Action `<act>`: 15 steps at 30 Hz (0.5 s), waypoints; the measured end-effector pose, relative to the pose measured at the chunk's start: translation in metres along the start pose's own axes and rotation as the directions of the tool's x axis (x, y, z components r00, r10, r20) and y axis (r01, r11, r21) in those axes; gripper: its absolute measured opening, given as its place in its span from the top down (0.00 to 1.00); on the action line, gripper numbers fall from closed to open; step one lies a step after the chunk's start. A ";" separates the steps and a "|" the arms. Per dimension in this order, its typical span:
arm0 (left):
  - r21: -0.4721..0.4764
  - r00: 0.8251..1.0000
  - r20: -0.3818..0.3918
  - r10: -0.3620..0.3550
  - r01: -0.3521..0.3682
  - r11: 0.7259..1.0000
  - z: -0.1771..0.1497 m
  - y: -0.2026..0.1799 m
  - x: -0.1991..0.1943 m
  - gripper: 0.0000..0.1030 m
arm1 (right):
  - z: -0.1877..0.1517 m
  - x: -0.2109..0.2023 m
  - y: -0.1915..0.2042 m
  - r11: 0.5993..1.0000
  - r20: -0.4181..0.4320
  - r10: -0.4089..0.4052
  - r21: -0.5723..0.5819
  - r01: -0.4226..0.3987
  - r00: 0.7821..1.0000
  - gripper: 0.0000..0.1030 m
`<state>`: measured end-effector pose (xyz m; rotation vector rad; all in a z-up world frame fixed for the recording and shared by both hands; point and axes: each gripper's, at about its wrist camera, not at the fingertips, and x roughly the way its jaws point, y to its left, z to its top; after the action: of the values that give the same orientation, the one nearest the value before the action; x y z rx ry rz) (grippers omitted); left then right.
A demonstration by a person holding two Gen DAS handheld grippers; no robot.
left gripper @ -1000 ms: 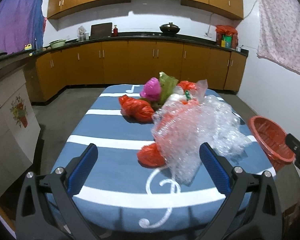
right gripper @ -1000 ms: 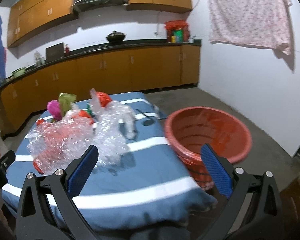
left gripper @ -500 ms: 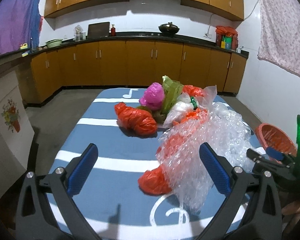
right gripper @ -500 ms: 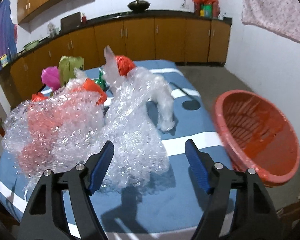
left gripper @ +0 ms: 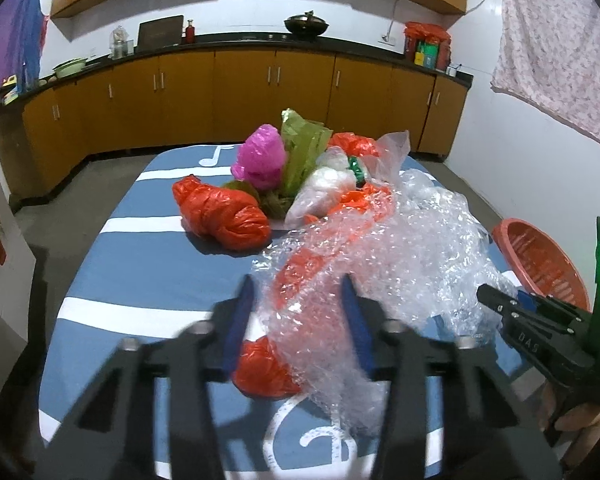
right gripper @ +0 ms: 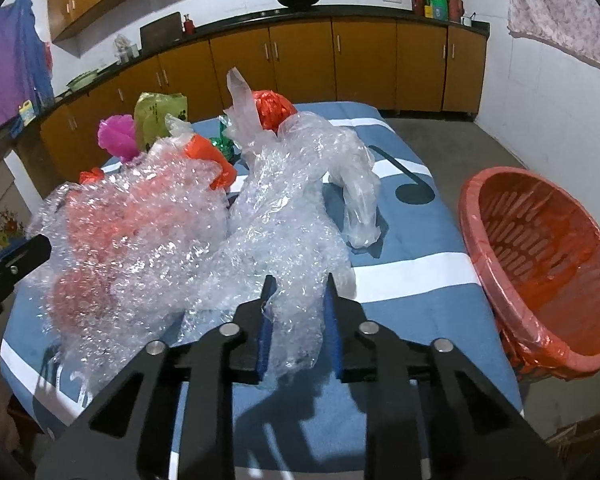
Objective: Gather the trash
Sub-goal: 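Move the right tool to the bubble wrap and close on it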
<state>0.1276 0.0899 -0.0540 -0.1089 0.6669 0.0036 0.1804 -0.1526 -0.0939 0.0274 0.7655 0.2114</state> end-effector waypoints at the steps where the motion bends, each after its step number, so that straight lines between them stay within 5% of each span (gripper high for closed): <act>1: 0.004 1.000 0.001 -0.004 0.004 1.000 0.000 0.000 -0.001 0.78 | 0.000 -0.003 0.000 1.000 0.009 0.003 -0.001 -0.003 1.000 0.81; 9: 0.032 0.998 0.050 -0.031 0.029 0.999 0.003 -0.007 -0.017 0.94 | 0.003 -0.023 0.000 1.000 0.072 0.005 -0.031 -0.002 0.997 0.84; 15: 0.033 0.994 0.095 -0.047 0.044 0.998 0.009 -0.008 -0.033 0.96 | 0.009 -0.044 -0.003 0.999 0.137 -0.005 -0.037 0.010 0.990 0.85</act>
<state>0.1072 0.0836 -0.0261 -0.0933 0.5679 -0.0448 0.1567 -0.1634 -0.0576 0.0036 0.6241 0.2148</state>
